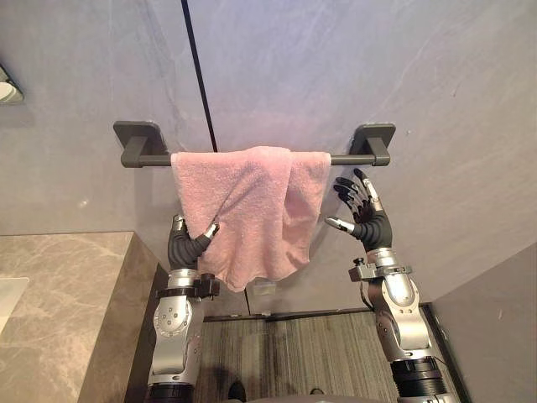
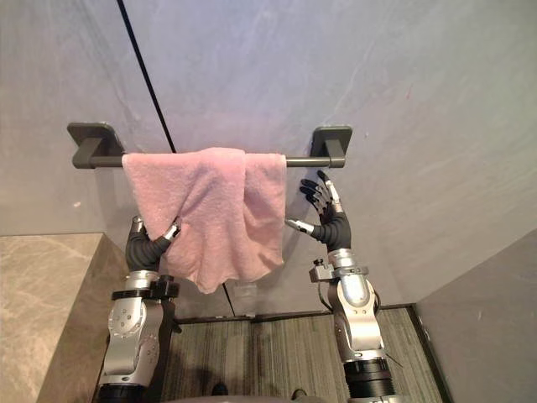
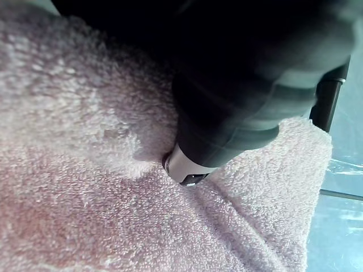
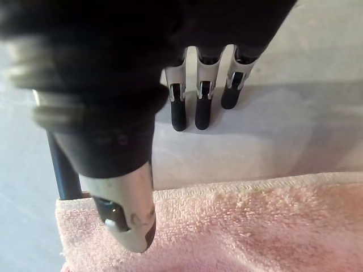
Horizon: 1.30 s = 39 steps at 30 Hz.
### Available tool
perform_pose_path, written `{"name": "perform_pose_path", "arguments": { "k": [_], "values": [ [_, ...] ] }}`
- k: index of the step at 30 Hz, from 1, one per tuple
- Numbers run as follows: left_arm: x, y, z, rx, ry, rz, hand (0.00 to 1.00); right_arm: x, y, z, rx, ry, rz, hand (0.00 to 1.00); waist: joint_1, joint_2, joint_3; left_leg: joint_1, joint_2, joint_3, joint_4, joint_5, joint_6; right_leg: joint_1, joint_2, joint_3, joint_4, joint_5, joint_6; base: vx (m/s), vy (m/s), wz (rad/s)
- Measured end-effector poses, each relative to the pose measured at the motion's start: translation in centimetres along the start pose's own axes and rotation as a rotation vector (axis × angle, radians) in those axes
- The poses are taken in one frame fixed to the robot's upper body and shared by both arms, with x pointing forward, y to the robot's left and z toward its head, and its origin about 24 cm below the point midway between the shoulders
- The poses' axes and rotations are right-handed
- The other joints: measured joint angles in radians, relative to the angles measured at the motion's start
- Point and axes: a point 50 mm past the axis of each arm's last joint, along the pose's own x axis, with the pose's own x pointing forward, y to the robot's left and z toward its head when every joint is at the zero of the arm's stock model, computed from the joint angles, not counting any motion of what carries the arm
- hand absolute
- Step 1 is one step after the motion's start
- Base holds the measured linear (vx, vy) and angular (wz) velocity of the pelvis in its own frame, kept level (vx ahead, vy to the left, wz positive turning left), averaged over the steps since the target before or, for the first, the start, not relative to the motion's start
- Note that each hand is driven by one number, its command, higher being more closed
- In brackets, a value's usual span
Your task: Organize washtable
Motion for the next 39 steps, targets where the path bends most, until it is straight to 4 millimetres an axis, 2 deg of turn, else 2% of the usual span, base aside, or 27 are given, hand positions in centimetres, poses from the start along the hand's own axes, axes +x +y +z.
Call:
{"name": "perform_pose_path", "arguments": {
  "k": [10,11,20,24,39],
  "values": [
    [0.0,-0.3,-0.1,-0.006,0.004,-0.014,1.00,1.7,2.3,1.1,-0.012,-0.049,0.144,0.00,0.002,0.000,0.000,0.000,0.000,0.000,0.000,0.000,0.000,0.000,0.000,0.000,0.000,0.000,0.000,0.00,0.000,0.00],
    [0.0,-0.5,-0.1,-0.007,0.006,-0.019,1.00,1.9,2.7,1.2,-0.010,-0.059,0.161,1.00,0.003,0.000,0.000,0.000,0.000,-0.001,0.000,0.000,0.000,0.000,0.000,0.000,0.000,0.000,0.000,0.00,0.000,0.00],
    [0.0,-0.8,-0.3,-0.012,0.010,-0.030,1.00,3.2,4.4,2.2,-0.005,-0.104,0.233,1.00,0.004,0.000,0.000,0.001,0.000,-0.003,0.000,0.001,0.000,0.000,0.000,-0.003,0.006,0.000,0.000,0.00,0.000,0.00],
    [0.1,-0.8,-0.4,-0.013,0.012,-0.033,1.00,3.4,4.4,1.7,-0.007,-0.083,0.232,1.00,0.006,0.000,0.000,0.002,0.000,-0.006,0.000,0.002,0.000,-0.001,0.000,-0.004,0.012,-0.003,-0.002,0.00,0.000,0.00],
    [0.1,-1.0,-0.5,-0.016,0.015,-0.043,1.00,3.5,4.5,1.9,-0.003,-0.090,0.239,1.00,0.007,0.000,-0.001,0.002,0.000,-0.009,0.000,0.003,0.001,-0.001,-0.001,-0.007,0.016,-0.007,0.000,0.00,0.000,0.00]
  ]
}}
